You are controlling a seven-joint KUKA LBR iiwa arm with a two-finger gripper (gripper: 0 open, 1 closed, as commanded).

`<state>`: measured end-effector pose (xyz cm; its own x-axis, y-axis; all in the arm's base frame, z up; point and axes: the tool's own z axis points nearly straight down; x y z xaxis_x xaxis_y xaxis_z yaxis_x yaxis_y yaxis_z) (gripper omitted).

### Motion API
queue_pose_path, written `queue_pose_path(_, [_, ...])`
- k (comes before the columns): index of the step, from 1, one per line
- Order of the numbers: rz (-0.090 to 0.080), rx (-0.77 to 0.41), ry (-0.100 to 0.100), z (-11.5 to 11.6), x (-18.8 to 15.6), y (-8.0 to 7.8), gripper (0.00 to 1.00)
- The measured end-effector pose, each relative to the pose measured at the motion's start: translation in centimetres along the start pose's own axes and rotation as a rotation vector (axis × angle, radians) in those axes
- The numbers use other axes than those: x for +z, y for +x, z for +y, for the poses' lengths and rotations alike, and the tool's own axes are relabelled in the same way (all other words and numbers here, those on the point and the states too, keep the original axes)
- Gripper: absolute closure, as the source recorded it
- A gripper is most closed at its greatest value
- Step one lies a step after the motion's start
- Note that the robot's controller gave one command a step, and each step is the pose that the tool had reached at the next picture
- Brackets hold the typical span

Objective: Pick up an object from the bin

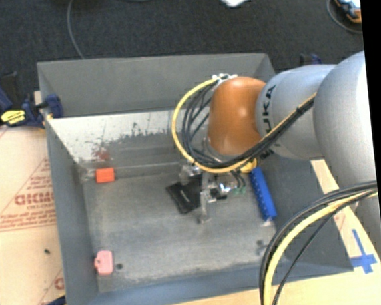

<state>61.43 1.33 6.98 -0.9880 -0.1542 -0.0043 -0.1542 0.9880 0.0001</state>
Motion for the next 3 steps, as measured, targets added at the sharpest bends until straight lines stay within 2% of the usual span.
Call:
queue_pose_path(1, [-0.003, 0.256, 0.003, -1.48, -0.17, 1.07, 1.00])
queue_pose_path(3, [-0.006, 0.209, 0.004, -1.64, -0.17, 0.69, 1.00])
